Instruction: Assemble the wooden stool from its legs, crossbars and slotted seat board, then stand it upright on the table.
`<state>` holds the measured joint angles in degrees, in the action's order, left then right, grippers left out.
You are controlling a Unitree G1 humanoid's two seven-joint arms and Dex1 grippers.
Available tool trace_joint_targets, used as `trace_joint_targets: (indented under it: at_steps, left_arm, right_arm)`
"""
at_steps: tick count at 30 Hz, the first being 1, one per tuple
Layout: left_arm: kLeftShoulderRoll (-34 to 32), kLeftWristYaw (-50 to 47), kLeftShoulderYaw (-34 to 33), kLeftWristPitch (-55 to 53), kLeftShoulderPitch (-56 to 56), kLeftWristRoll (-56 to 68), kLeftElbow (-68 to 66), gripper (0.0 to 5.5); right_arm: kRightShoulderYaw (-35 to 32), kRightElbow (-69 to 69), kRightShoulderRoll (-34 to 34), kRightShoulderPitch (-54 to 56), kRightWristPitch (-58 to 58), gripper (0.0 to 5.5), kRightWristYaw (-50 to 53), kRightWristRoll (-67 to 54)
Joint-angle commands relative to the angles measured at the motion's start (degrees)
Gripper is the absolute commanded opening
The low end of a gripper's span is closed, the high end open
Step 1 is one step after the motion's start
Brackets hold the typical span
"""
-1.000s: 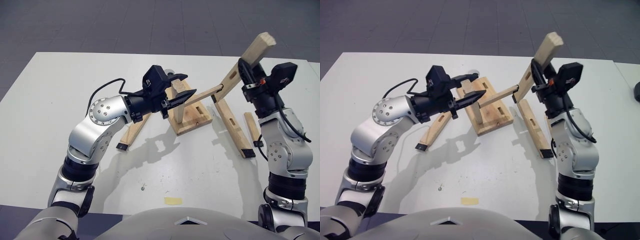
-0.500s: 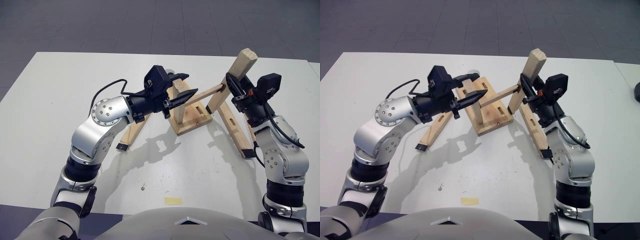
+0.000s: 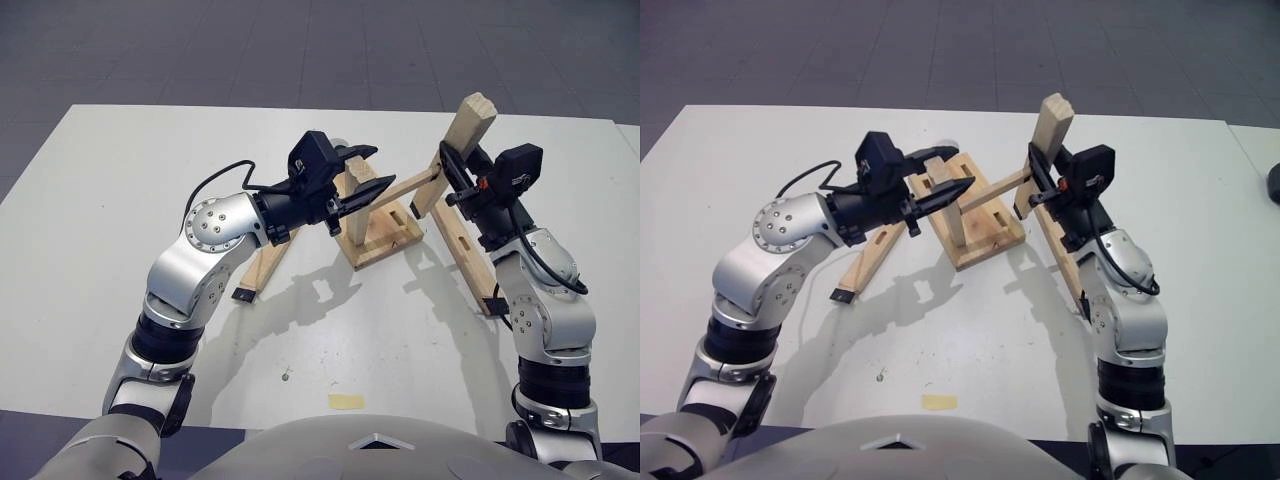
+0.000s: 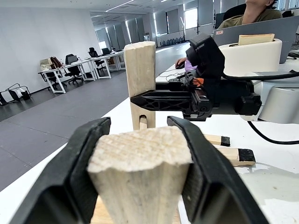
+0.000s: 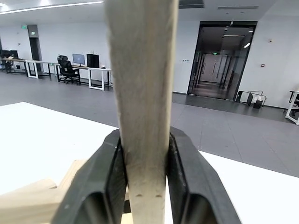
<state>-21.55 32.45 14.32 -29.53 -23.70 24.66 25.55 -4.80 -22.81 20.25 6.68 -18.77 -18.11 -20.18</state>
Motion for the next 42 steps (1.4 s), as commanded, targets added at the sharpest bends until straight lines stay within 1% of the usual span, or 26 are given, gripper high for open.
trace_joint_targets:
  at_steps: [1, 6, 8, 13, 19, 22, 25, 27, 33, 40, 41, 42]
  left_arm:
    - [-1.3, 0.4, 2.7, -2.4, 2.3, -3.2, -3.1, 2.02]
    - [-1.3, 0.4, 2.8, -2.0, 2.5, -3.4, -3.4, 2.02]
    - [-1.4, 0.2, 2.5, -1.7, 2.4, -3.7, -3.8, 2.02]
    - [-1.5, 0.3, 2.6, -1.1, 2.3, -4.3, -4.4, 2.02]
    - [-1.5, 0.2, 3.2, -0.8, 2.5, -4.6, -4.7, 2.02]
    - [-1.6, 0.5, 3.4, -0.5, 2.2, -4.9, -5.1, 2.02]
    - [-1.9, 0.4, 3.6, -0.1, 2.0, -5.4, -5.4, 2.02]
    - [-2.0, 0.5, 3.6, 0.1, 2.0, -5.6, -5.7, 2.02]
    - [-1.8, 0.6, 3.7, 0.5, 2.2, -6.1, -5.9, 2.02]
    - [-1.7, 1.0, 4.1, 0.5, 2.2, -6.3, -5.9, 2.02]
    - [-1.7, 1.0, 4.2, 0.2, 2.4, -6.2, -5.7, 2.41]
    - [-1.7, 0.8, 4.0, 0.1, 2.5, -6.2, -5.5, 2.49]
  right_arm:
    - [0.1, -2.9, -1.1, 1.2, -2.0, 1.01, -3.9, -6.4]
    - [-2.4, -2.9, 0.1, 3.5, -4.3, 1.01, -3.1, -8.6]
    - [-2.0, -2.5, 0.8, 3.0, -8.6, 1.01, -2.4, -9.3]
    - [-3.0, 0.7, -0.3, 2.4, -20.4, 1.01, 1.0, -13.3]
    - [-8.8, 2.8, 0.1, 6.3, -29.4, 1.01, 3.5, -21.8]
    - [-8.4, 1.8, 3.3, 7.6, -32.1, 1.01, 2.3, -22.3]
    - [-5.7, 0.6, 6.6, 7.3, -34.6, 1.01, 1.1, -20.9]
    - [-4.9, 0.3, 7.5, 7.6, -35.4, 1.01, 1.4, -20.5]
    - [-8.3, -0.9, 6.4, 11.8, -38.1, 1.01, 5.4, -23.1]
    - [-9.6, -2.5, 5.6, 13.7, -40.2, 1.01, 7.0, -24.6]
    - [-9.5, -2.5, 5.6, 13.8, -40.3, 1.01, 6.9, -24.7]
    - [-9.4, -2.5, 5.5, 13.7, -40.4, 1.01, 6.8, -24.6]
